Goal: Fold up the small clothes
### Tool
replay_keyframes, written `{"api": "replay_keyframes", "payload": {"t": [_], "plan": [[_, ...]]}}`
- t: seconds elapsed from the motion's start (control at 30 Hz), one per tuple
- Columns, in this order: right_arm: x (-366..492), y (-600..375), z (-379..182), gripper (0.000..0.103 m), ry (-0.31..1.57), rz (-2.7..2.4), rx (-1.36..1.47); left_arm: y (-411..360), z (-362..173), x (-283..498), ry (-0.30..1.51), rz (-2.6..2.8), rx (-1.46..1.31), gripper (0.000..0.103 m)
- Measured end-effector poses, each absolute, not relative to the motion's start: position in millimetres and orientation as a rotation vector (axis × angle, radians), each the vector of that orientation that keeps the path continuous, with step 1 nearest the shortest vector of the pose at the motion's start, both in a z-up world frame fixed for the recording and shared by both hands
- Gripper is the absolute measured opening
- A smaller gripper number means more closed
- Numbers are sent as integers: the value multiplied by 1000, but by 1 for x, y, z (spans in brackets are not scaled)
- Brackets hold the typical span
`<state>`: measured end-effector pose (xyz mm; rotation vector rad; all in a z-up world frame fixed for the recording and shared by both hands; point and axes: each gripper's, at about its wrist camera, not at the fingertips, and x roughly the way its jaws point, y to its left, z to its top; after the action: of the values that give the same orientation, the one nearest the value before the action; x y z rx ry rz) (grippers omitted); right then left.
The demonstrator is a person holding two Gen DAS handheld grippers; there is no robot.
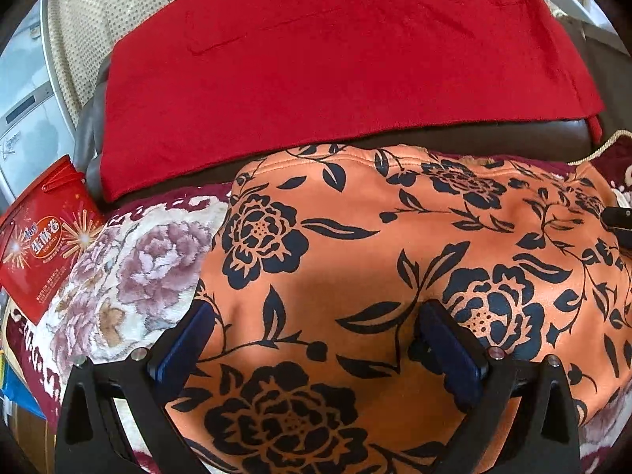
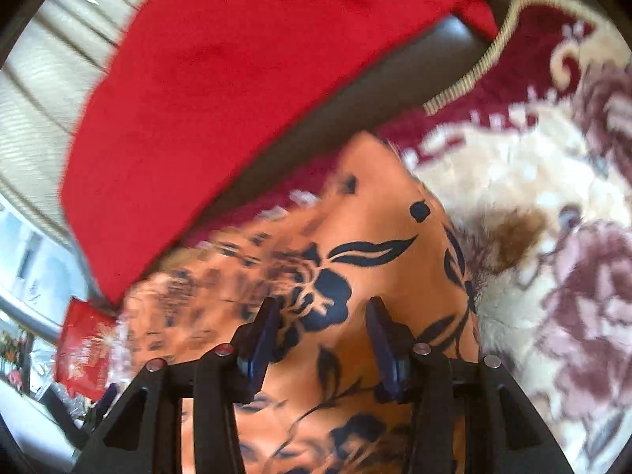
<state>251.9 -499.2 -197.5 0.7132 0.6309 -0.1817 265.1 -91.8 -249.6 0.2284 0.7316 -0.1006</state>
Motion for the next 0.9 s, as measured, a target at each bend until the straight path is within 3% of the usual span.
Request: {"api": "replay_keyframes", "payload": {"t": [0.27,0.4,0.77,0.9], "plan": [[243,-473,-174,51,542,-146,600,-93,-241,255,681,-107,279,103],[260,-459,-193,52,669,-130,567,-96,-248,255,691,-102,298,103],[204,-438,-165,54,580,-25,580,-88,-236,248,694,-152,265,103],[213,-424,-172,54,632,-2,549,-88,-232,245,686,-178,237,103]]}}
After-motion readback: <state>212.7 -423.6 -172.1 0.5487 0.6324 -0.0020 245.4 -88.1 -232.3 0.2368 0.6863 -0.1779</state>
